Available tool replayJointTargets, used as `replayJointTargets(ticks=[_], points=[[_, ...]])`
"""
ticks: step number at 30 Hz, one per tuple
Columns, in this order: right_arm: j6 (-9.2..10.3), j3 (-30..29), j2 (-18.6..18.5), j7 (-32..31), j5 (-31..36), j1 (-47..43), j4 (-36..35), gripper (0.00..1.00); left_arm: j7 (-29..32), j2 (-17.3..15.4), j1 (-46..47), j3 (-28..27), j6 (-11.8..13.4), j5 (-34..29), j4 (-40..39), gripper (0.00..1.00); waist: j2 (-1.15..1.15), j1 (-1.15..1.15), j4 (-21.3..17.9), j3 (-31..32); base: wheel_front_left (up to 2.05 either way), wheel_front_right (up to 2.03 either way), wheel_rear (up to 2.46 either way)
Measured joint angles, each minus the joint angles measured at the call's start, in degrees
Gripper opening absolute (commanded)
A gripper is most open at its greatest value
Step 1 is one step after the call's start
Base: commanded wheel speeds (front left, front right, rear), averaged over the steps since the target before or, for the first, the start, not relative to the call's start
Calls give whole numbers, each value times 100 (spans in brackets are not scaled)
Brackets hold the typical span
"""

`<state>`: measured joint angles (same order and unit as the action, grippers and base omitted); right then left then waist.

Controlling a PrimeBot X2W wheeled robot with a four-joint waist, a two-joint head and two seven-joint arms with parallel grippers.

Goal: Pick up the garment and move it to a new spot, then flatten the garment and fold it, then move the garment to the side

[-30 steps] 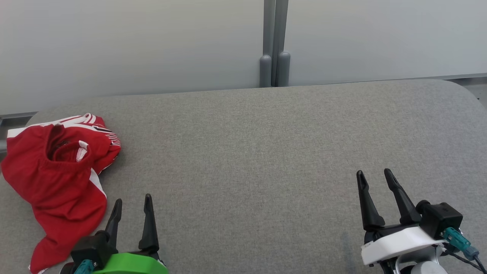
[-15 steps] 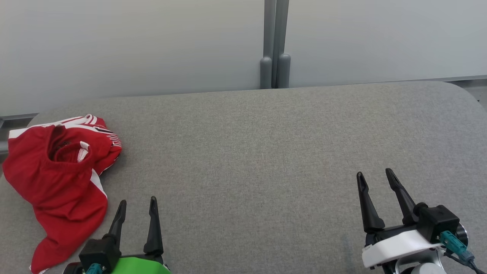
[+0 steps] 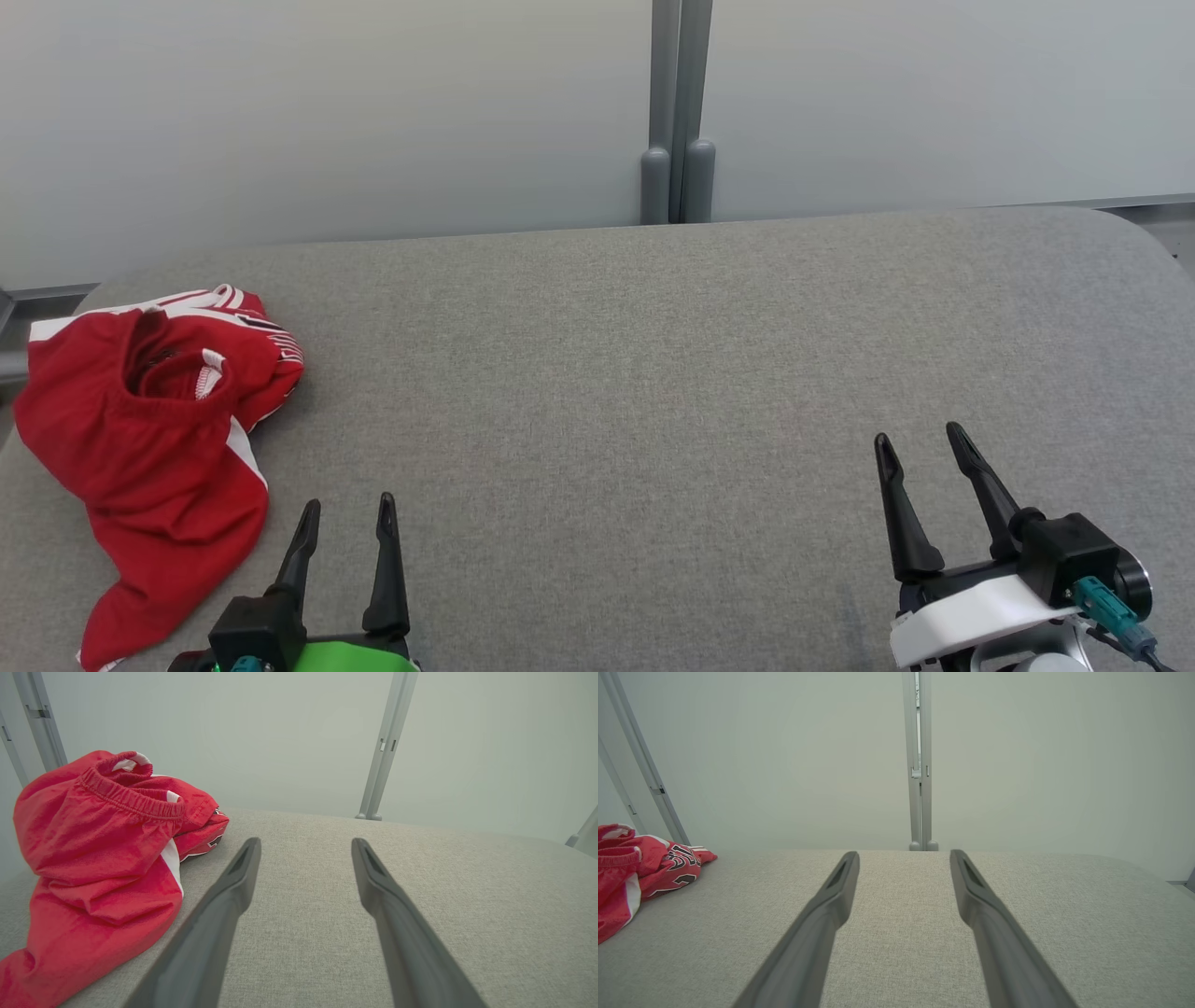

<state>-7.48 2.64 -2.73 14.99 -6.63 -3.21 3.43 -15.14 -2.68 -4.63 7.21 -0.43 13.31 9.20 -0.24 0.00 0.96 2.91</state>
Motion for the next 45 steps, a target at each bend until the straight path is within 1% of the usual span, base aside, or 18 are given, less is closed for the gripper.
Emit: replayJointTargets(ticks=[11,32,39,45], points=[[0,-8,0,0,-24,-9,55,100,0,-1,-14,-7,18,99,63,100,0,0,14,35,0,0,0],[0,-31,-1,0,-14,-26,51,100,0,-1,-36,7,18,98,87,100,0,0,57,33,0,0,0],[0,-58,-2,0,-10,-43,30,100,-1,-2,-13,2,11,79,111,100,0,0,261,20,0,0,0],[0,-43,-3,1,-29,-50,-7,100,-2,-3,53,-30,-11,30,127,100,0,0,626,0,0,0,0]])
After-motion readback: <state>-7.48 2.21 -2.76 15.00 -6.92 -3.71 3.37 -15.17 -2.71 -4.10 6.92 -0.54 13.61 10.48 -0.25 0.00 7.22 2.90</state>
